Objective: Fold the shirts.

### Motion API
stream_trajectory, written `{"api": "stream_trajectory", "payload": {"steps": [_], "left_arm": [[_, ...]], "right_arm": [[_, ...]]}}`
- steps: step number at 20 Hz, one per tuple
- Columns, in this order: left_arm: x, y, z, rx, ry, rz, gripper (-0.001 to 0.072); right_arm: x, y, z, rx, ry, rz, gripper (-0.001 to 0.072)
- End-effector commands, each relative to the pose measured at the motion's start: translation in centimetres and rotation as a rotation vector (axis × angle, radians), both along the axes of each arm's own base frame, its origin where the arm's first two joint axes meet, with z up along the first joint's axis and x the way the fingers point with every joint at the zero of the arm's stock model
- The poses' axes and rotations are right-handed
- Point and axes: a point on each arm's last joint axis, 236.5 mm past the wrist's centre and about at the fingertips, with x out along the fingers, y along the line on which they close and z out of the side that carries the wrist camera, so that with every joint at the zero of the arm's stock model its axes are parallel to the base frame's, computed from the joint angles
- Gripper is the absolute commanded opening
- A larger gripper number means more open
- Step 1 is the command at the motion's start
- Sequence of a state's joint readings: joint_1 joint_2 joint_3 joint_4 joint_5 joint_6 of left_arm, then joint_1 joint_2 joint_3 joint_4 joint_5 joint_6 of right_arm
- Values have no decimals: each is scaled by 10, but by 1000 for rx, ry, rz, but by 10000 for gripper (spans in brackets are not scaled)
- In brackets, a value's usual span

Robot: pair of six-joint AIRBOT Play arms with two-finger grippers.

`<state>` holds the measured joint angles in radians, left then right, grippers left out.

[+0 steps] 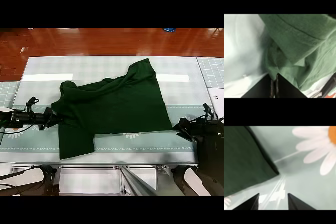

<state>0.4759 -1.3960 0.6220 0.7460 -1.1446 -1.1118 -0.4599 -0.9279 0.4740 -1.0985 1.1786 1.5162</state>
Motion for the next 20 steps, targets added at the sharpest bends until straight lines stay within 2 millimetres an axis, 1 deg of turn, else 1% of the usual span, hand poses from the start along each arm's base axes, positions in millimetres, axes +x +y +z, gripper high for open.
{"api": "stream_trajectory", "payload": {"steps": [1, 4, 7, 9, 10, 11, 12, 13, 14, 15, 16, 17, 18, 19, 20], "left_arm": [[0, -3, 3, -13, -2, -9, 22], [0, -2, 2, -10, -3, -8, 22], [1, -2, 2, -7, -5, -6, 22], [1, -2, 2, -7, -6, -6, 22], [2, -4, 3, -12, -8, -7, 22], [5, -7, 5, -23, -14, -2, 22], [10, -9, 10, -34, -30, 9, 22], [20, -12, 22, -48, -83, 10, 21], [34, -13, 40, -65, -152, 17, 21], [51, -12, 66, -79, -233, 33, 21], [69, -11, 98, -85, -325, 45, 21], [89, -9, 141, -92, -443, 58, 22], [105, -8, 190, -101, -572, 71, 21], [117, -7, 244, -103, -707, 82, 21], [124, -7, 306, -93, -861, 86, 21]], "right_arm": [[7, 6, -14, 45, 4, -43, 407], [22, 16, -22, 123, -11, -75, 407], [49, 23, -26, 202, -59, -137, 406], [65, 30, -29, 215, -74, -124, 405], [71, 36, -30, 209, -74, -89, 345], [79, 45, -28, 204, -84, -38, 196], [89, 52, -21, 194, -121, 32, 29], [101, 59, -7, 192, -159, 84, 26], [115, 63, 13, 197, -200, 128, 26], [129, 63, 37, 192, -249, 170, 26], [146, 60, 71, 172, -325, 211, 26], [163, 57, 111, 142, -415, 235, 26], [179, 50, 160, 82, -527, 259, 26], [191, 43, 210, 18, -636, 267, 26], [199, 37, 267, -55, -761, 268, 26]]}}
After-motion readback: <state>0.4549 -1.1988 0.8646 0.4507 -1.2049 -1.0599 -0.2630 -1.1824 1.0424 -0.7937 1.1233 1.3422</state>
